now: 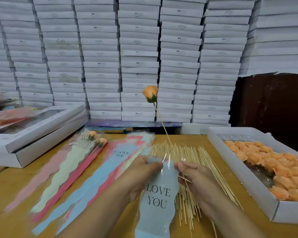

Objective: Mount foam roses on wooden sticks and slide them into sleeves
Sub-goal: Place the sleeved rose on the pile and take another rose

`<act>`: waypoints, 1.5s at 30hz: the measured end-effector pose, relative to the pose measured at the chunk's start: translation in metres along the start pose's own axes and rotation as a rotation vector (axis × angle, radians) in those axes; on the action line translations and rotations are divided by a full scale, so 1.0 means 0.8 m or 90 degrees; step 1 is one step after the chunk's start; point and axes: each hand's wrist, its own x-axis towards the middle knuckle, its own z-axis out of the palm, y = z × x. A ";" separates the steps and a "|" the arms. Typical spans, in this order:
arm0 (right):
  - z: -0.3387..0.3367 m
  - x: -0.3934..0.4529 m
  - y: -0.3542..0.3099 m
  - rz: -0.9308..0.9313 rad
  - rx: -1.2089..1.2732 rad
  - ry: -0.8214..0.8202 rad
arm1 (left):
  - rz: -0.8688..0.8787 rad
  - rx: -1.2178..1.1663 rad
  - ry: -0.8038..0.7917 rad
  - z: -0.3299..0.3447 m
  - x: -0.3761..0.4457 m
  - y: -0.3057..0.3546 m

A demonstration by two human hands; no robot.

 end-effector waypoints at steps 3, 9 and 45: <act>0.000 0.000 0.001 0.006 0.011 -0.003 | 0.000 -0.034 0.025 0.001 0.004 -0.002; -0.004 -0.002 -0.004 0.011 0.033 -0.027 | -0.002 -0.050 0.062 -0.001 0.007 -0.007; 0.024 0.037 -0.050 -0.064 0.098 -0.033 | -0.016 -0.085 -0.011 -0.002 -0.002 -0.026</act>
